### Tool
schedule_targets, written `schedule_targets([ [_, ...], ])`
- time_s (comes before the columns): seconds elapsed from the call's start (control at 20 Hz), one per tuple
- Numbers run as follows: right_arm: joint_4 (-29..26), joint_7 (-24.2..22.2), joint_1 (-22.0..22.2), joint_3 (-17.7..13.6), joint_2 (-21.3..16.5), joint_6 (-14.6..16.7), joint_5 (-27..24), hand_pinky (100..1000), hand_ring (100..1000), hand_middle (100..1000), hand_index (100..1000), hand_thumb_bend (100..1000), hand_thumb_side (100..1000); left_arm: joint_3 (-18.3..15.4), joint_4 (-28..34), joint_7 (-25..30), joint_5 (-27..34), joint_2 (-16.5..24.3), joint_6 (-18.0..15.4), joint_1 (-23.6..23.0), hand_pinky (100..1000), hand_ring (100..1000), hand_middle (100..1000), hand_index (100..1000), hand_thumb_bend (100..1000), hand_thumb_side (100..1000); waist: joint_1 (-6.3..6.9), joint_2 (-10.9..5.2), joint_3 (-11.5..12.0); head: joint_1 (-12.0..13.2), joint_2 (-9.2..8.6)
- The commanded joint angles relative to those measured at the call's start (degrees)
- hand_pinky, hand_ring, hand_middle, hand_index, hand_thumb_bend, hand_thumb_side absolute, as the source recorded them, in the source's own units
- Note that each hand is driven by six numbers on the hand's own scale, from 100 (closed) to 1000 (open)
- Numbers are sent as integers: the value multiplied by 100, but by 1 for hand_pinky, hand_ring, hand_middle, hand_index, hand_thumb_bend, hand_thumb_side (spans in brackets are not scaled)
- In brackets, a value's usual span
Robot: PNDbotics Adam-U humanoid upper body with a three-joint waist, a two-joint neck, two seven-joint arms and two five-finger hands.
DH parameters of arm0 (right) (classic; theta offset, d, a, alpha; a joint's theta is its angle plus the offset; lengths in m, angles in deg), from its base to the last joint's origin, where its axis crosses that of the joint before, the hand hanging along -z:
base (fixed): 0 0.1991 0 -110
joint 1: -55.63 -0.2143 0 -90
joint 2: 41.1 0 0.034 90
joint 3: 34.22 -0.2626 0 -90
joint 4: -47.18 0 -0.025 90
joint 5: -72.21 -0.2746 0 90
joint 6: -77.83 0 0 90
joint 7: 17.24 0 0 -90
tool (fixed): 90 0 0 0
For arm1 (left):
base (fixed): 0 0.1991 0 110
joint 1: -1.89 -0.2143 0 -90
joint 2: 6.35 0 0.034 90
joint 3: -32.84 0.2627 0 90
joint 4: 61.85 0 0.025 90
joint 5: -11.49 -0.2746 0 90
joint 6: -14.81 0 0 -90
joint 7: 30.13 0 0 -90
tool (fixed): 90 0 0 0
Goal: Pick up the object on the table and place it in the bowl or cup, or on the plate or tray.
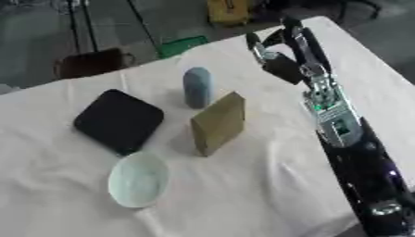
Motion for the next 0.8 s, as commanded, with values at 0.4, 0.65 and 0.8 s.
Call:
schedule_targets([
  [0.4, -104, -10, -113, -26, -120, 5, 16, 693, 570, 803, 860, 332, 541, 572, 86, 872, -628, 448, -82, 284, 769, 855, 889, 899, 995, 722, -34, -94, -23, -3, -62],
  [0.65, -92, -26, -126, -6, -121, 10, 14, 693, 570, 803, 860, 330, 541, 1058, -64, 1386, -1242, 642, -211, 618, 776, 845, 872, 899, 983, 769, -24, -96, -77, 16, -62],
  [0.8, -97, -39, -127, 9, -106, 18, 15, 693, 570, 803, 860, 329, 542, 1405, -246, 1568, -1677, 685, -256, 925, 781, 844, 867, 896, 968, 775, -12, -99, -109, 25, -76],
])
